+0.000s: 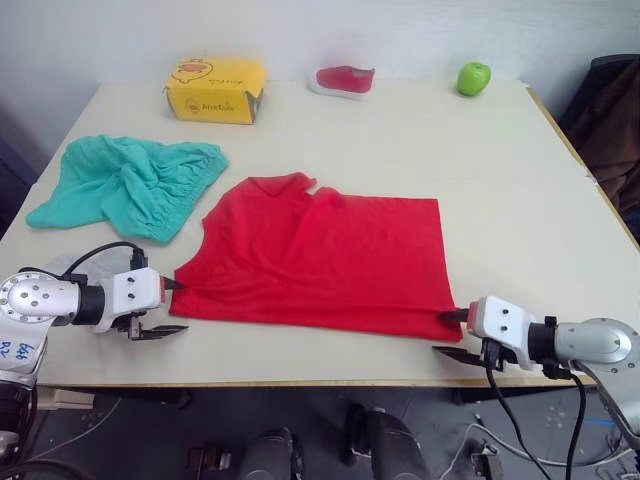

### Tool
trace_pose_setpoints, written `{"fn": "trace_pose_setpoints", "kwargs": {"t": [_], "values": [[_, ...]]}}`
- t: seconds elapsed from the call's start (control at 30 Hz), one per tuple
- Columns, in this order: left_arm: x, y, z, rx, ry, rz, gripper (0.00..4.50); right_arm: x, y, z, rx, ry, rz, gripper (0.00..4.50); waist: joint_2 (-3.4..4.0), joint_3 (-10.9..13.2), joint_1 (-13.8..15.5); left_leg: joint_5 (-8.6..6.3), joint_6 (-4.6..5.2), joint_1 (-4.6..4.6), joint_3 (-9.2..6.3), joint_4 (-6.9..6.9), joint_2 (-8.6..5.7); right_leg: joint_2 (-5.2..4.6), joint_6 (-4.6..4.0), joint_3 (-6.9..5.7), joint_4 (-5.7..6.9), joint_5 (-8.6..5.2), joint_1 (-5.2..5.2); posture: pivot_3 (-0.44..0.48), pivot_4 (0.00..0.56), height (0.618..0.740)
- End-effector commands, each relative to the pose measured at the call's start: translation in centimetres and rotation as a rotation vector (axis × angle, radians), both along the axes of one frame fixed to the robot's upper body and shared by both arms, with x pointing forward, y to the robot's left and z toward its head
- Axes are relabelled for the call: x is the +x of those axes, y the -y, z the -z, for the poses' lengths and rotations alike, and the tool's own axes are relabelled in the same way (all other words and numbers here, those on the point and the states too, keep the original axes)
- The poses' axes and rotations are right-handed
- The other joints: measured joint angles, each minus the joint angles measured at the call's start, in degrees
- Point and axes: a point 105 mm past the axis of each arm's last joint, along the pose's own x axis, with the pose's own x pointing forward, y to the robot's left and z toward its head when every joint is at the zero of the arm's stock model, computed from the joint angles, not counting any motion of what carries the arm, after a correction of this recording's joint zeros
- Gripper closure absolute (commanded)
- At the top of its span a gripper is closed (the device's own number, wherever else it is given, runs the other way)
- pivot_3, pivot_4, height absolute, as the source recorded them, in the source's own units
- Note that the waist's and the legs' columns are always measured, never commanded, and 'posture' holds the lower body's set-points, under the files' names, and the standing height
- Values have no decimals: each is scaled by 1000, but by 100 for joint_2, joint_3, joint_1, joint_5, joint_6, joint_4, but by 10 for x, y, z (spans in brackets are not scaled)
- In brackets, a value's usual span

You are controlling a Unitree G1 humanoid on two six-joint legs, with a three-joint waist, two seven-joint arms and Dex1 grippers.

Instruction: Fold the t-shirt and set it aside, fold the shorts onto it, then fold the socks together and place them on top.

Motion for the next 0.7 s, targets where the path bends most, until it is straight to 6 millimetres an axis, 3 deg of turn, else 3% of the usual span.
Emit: {"fn": "trace_pose_setpoints", "kwargs": {"t": [0.03,0.2,0.33,0.47,0.7], "values": [[2,-2,2,7,2,3,1763,-1,2,4,-27,-3,-12,2903,0,0,1,0,0,2,2,1,0,-1,0,2,-3,0,0,0,150,740],[3,4,6,-17,-5,7,3270,2,8,4,-48,35,9,4500,0,0,5,0,0,12,3,1,0,-3,0,6,-2,0,6,0,150,740],[-2,11,6,-45,-25,20,4476,3,12,3,-49,38,6,4500,-1,-1,19,0,1,12,3,1,0,-4,0,6,-2,0,7,0,150,740],[-12,16,2,-93,-67,29,4476,-4,16,-5,-40,11,-47,4500,0,-1,16,0,1,10,3,1,-1,-4,0,5,-3,0,7,0,150,740],[-46,22,5,-73,-158,55,4476,-45,25,-17,-40,-157,-132,4500,-1,1,19,0,2,2,-8,-10,1,-1,1,-4,-19,0,6,0,150,740]]}}
